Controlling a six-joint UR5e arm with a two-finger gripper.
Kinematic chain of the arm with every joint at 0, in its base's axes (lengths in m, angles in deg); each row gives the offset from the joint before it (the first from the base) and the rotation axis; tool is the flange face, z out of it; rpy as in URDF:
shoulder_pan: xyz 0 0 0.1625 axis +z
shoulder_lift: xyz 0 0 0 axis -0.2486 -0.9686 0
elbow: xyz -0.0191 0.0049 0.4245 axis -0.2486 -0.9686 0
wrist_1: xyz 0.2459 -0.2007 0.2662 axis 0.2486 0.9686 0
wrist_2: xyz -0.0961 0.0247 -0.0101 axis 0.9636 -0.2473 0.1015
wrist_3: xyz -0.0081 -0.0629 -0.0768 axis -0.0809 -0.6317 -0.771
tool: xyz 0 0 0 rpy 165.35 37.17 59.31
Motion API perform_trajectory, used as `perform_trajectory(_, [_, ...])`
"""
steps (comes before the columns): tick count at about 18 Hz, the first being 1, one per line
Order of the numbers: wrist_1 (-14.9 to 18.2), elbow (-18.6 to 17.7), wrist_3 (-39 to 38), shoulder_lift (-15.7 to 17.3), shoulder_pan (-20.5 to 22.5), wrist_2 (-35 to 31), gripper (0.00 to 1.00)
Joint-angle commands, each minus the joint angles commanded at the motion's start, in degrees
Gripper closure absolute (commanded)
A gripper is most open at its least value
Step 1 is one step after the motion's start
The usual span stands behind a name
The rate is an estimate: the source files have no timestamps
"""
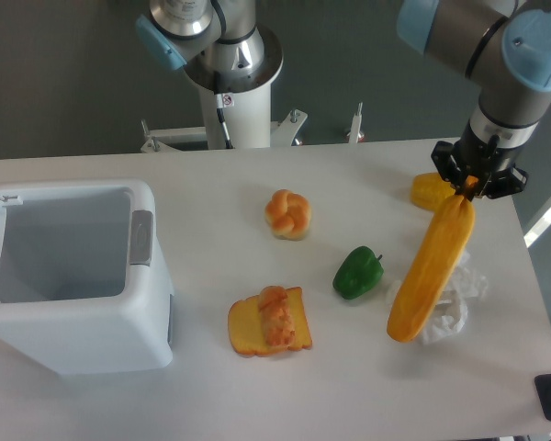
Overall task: Place the long bread in the trash can
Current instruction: 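Grip the long yellow bread loaf and lift it off the table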
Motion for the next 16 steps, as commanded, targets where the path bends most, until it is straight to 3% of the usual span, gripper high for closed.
perform_trajectory(10, [0.0,1.1,-0.5,2.1,-0.2,-0.6,0.99])
perform_trajectory(16, [5.7,1.1,-0.2,10.0,-1.1,-0.4,1.0])
